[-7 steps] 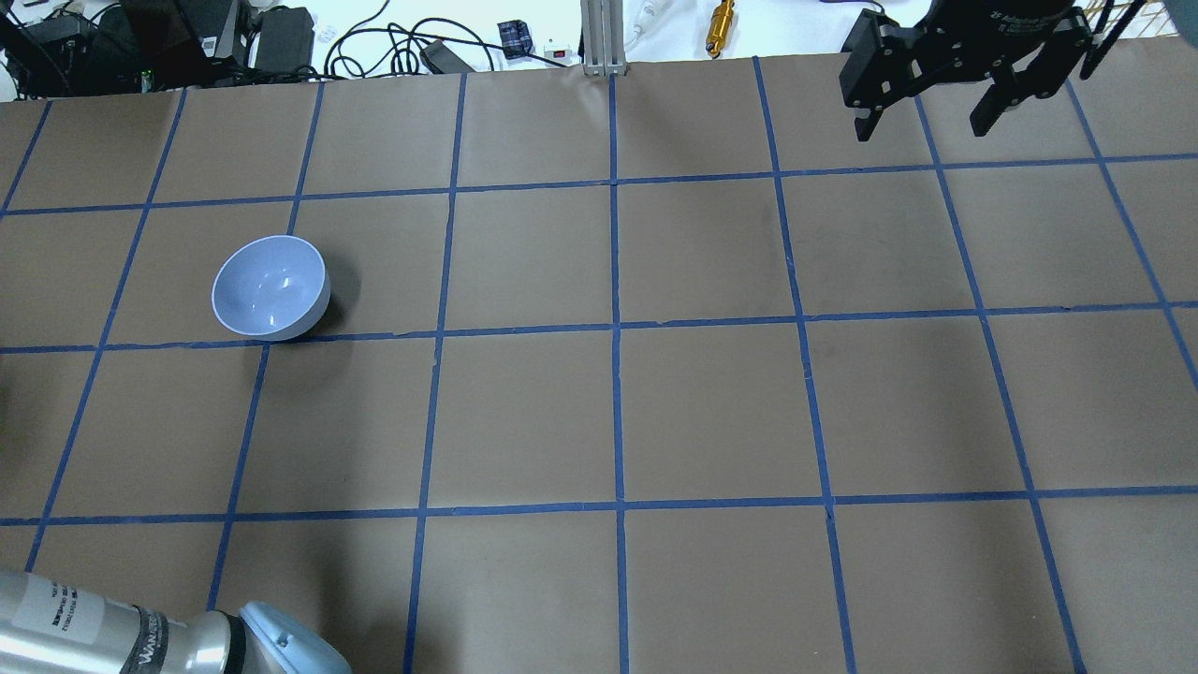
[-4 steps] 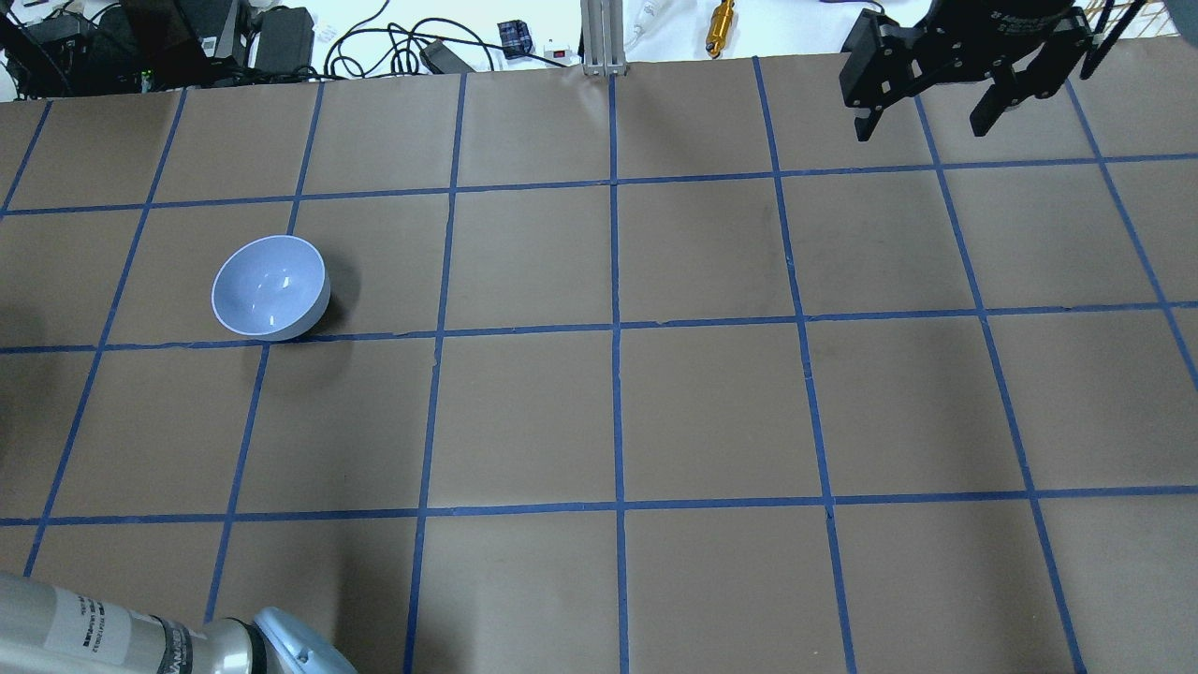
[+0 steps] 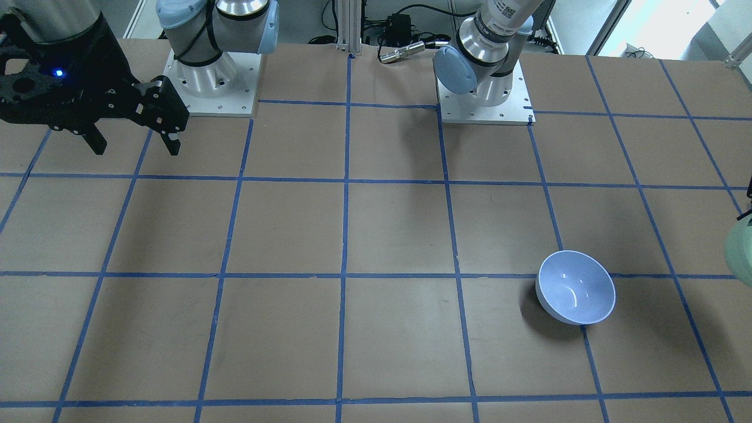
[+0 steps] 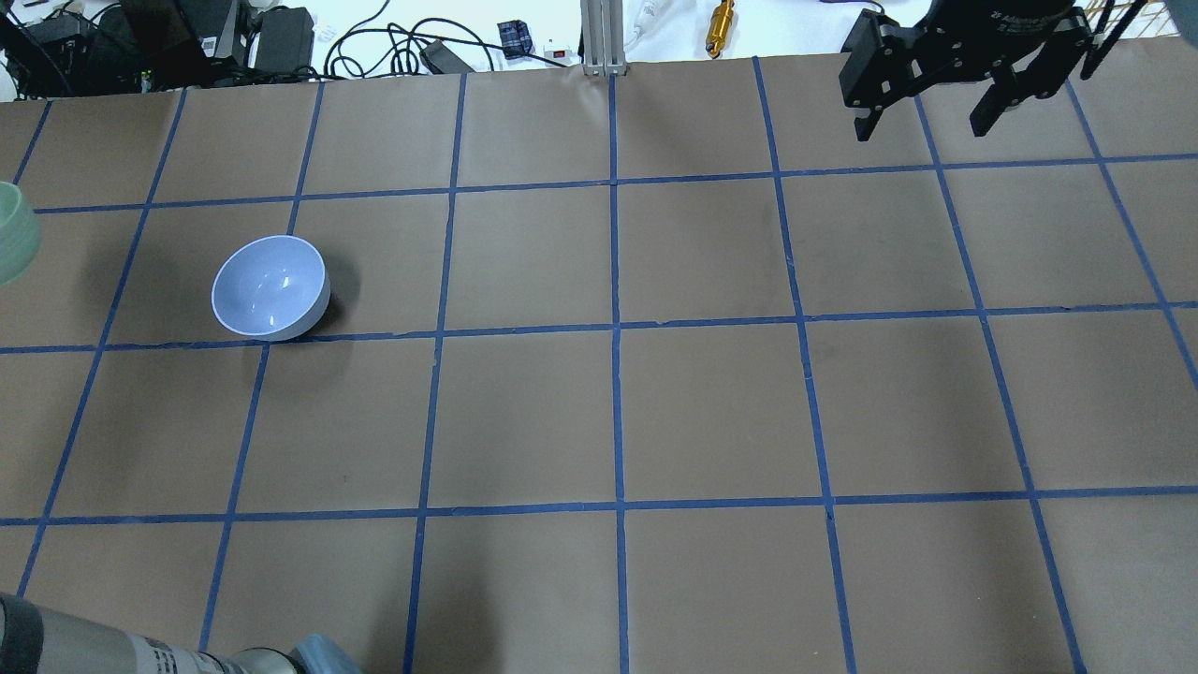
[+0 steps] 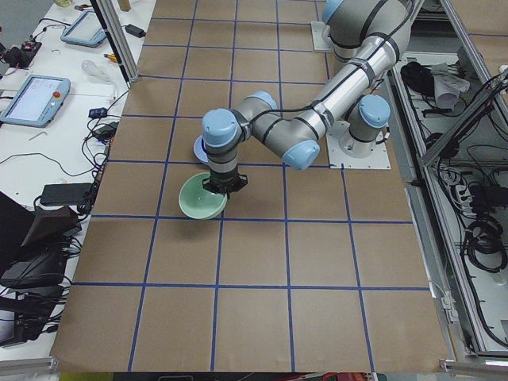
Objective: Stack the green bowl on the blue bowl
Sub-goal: 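Carry the green bowl over the light blue bowl with the left gripper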
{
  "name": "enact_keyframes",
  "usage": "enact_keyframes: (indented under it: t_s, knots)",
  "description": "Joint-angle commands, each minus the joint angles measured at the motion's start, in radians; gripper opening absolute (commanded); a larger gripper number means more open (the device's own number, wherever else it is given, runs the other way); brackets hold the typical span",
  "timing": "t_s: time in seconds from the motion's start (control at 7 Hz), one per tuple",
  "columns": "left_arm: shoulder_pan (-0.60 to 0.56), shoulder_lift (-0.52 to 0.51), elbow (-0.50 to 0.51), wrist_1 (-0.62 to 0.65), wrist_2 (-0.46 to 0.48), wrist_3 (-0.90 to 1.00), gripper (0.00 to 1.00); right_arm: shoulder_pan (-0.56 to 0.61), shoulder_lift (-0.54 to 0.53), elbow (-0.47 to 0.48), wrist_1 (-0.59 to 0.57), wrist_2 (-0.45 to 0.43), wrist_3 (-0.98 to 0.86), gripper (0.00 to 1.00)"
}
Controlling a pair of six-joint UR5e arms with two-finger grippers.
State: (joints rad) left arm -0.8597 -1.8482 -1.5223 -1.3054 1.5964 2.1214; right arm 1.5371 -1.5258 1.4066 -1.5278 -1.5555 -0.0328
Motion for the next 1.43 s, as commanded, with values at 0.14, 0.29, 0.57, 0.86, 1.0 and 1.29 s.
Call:
enact_keyframes:
  t_s: [0.14,0.29,0.57,0.86,1.0,1.29]
  knots:
    - [-0.224,0.119,-0.151,-0.003,0.0,-0.37,0.0,0.0,-0.001,0.0,0.0,-0.001,-0.001,1.0]
    - [-0.295,0.136,-0.189,0.052,0.007,-0.411,0.0,0.0,-0.001,0.0,0.0,-0.001,-0.001,1.0]
    - [-0.405,0.141,-0.339,0.212,0.042,-0.423,0.0,0.0,0.001,0.0,0.0,0.0,-0.001,1.0]
    - [-0.418,0.138,-0.5,0.453,0.076,-0.385,0.0,0.0,0.001,0.0,0.0,-0.001,-0.001,1.0]
    - [-0.403,0.129,-0.533,0.51,0.073,-0.367,0.0,0.0,0.0,0.0,0.0,-0.001,-0.001,1.0]
    - [-0.372,0.11,-0.527,0.538,0.069,-0.342,0.0,0.0,0.001,0.0,0.0,-0.001,-0.001,1.0]
